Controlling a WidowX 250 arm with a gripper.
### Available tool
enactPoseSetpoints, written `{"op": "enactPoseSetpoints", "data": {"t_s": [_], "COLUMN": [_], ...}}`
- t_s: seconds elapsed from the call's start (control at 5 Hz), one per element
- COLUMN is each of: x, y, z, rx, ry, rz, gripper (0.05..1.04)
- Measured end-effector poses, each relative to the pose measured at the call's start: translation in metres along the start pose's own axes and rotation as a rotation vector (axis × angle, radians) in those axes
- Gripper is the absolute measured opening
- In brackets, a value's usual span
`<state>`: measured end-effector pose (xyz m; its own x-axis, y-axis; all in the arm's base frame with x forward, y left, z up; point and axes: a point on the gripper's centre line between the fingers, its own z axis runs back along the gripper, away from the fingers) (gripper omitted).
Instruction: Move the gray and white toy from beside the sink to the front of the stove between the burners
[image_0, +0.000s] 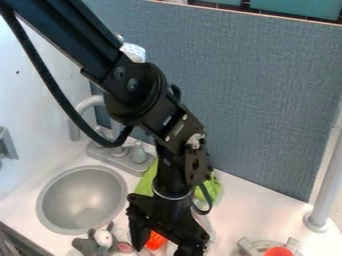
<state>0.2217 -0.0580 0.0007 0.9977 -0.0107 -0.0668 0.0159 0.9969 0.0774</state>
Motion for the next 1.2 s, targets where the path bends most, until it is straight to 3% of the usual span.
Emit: {"op": "enactPoseSetpoints", "data": {"t_s": [0.2, 0.6, 0.8, 1.0, 1.2], "x": [-0.002, 0.002, 0.001, 0.001, -0.002], "y": [0.001, 0.032, 0.062, 0.099, 0.125], "z": [-0.004, 0.015, 0.014, -0.005, -0.024], "rx": [0.003, -0.031, -0.022, -0.055, -0.042], "ry": [0.015, -0.053, -0.022, 0.052, 0.100], "rz": [0.002, -0.028, -0.035, -0.146, -0.126], "gripper": [1.001, 1.001, 1.001, 1.001, 1.001]}}
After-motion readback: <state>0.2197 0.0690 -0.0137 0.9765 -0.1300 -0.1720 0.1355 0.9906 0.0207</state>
